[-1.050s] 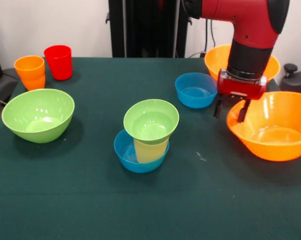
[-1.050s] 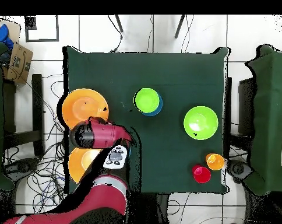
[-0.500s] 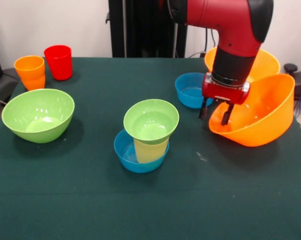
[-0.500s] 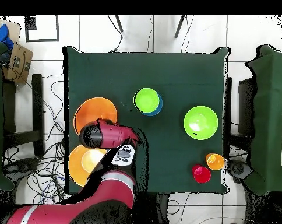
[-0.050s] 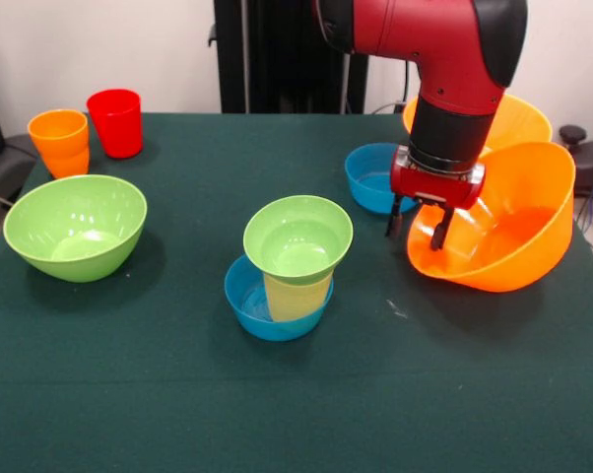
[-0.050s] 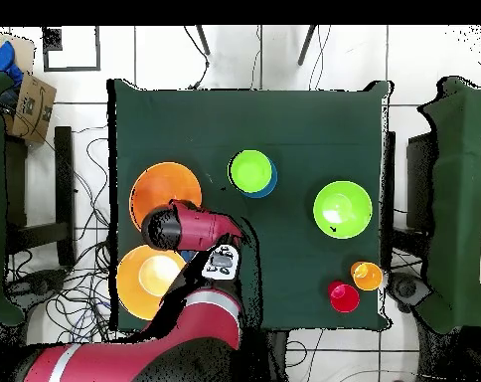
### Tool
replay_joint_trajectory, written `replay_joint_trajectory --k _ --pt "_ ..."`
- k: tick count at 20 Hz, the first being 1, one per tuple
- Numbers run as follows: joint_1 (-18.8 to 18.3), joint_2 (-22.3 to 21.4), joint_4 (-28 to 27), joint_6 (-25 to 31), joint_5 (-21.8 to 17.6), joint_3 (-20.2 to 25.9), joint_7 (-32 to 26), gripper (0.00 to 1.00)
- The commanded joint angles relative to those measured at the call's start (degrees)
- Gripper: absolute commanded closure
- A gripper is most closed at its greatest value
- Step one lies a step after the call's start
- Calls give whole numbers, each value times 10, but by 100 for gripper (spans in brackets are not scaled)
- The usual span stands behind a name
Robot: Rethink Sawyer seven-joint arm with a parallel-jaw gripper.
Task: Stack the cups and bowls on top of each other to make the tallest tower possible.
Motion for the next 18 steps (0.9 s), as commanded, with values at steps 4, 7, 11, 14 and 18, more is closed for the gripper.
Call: replay_joint_trajectory --k 4,7,11,14,18 --pt "-58 -26 27 22 0 145 50 0" --pt "-72 -33 20 69 11 164 44 0" --pt "-78 -34 14 85 12 174 45 0" --pt "-78 -37 13 89 9 175 48 0" --pt "-77 -44 25 84 5 176 53 0"
